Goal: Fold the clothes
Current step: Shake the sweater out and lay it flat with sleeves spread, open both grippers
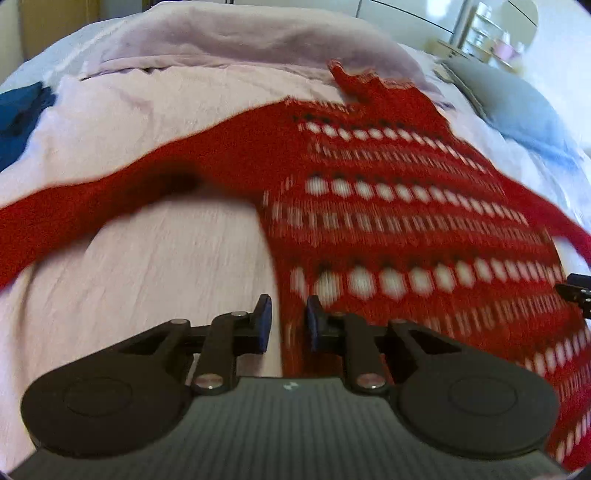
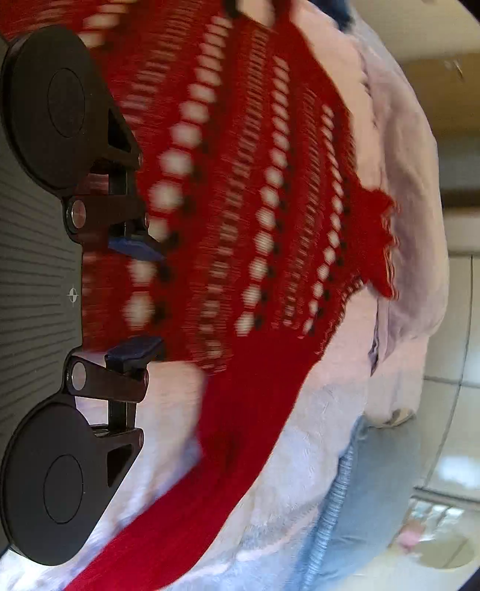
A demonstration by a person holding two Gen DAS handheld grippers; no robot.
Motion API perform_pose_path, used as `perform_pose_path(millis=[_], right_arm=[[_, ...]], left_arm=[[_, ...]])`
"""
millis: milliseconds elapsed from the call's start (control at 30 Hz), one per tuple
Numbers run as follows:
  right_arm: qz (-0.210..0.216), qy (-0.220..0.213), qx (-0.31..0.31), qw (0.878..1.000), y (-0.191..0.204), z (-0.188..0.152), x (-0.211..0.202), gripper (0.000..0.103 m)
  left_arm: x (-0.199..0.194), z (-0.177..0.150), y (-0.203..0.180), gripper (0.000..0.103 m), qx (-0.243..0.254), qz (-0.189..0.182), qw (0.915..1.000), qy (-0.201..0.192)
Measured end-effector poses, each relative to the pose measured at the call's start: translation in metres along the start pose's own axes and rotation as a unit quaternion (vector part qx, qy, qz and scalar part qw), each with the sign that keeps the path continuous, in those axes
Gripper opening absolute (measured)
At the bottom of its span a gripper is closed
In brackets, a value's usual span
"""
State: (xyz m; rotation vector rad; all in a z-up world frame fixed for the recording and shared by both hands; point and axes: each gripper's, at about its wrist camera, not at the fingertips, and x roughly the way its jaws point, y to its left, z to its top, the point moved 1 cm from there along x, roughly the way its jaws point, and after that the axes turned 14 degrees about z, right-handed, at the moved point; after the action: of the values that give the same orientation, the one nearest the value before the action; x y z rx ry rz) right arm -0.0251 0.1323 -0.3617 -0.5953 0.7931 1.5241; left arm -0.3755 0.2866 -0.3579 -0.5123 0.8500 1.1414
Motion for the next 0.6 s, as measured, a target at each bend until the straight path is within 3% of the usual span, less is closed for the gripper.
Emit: perform_pose_path(millis=[233, 367, 467, 600], right_arm=[[-0.013, 0.071, 0.087, 0.994, 0.02, -0.107, -0.089, 0.05], [-0.019, 0.147, 0.149, 0.978, 0.034, -0.13, -0.118, 0.05], [-0.033, 0.161, 0.173, 0.971, 0.04, -0.119, -0.13, 0.05], [0.004, 0.101, 0.215, 0.971, 0.042, -0.068, -0.151, 0.051]], left_arm=[[-0.094, -0.103, 0.036, 0.021, -0.074, 0.024, 0.9955, 0.054], [-0.134, -0.12, 0.031, 0.021, -0.069, 0.055, 0.9884, 0.123], [-0.155, -0.11, 0.026, 0.019, -0.054, 0.081, 0.9818, 0.163], [-0.184, -0.068, 0.018, 0.02, -0.064, 0.11, 0.9783, 0.164]])
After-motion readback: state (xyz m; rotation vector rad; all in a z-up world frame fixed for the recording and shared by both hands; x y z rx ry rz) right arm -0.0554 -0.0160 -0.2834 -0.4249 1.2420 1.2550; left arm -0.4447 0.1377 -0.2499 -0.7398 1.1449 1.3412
